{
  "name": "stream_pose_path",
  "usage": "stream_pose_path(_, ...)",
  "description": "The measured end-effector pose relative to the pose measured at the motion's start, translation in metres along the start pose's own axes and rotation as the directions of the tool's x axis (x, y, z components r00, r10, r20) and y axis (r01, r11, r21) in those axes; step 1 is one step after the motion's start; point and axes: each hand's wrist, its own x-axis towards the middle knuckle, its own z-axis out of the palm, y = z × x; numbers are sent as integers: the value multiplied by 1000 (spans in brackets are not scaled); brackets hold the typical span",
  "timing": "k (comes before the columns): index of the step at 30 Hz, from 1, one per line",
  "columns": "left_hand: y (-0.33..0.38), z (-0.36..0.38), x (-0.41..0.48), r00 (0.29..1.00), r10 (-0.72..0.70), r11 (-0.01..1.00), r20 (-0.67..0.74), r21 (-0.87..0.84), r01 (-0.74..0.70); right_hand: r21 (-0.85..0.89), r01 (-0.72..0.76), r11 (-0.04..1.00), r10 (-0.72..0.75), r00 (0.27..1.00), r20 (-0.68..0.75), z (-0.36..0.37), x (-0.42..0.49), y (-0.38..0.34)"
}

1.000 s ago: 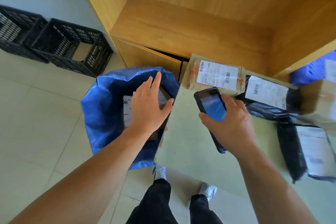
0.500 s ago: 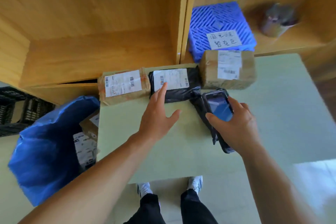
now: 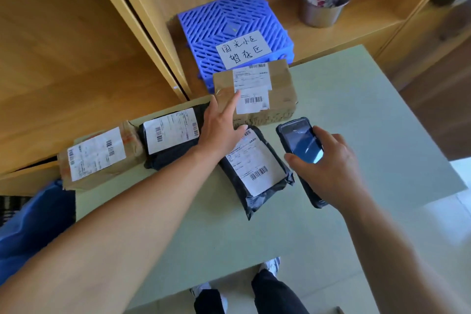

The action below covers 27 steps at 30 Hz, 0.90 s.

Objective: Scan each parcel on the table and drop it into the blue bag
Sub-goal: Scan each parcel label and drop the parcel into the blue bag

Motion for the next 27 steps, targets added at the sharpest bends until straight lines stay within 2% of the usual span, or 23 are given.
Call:
stream_pose_path(7,-18,27,26,999,-50,987,-8,-152,48,39,12,999,-13,1000,17,1,27,11)
stream_pose_path(10,-16,38,33,999,-39,991,-28,-132,35,41,15,999,-16,1000,26,-2,32,14)
stream_pose_path(16,-11,56,38,979,-9,994,-202,-107,-13,49,25,998,-26,1000,18,-10,31,22)
stream_pose_path(21,-17,62,38,956,47,997,-288,-44,-62,61,37,997,-38,999,15,-14,26,28)
stream_pose_path(27,-15,65,27,932,47,993,-360,-83,-82,50,55,997,-56,998,16,-23,22,26)
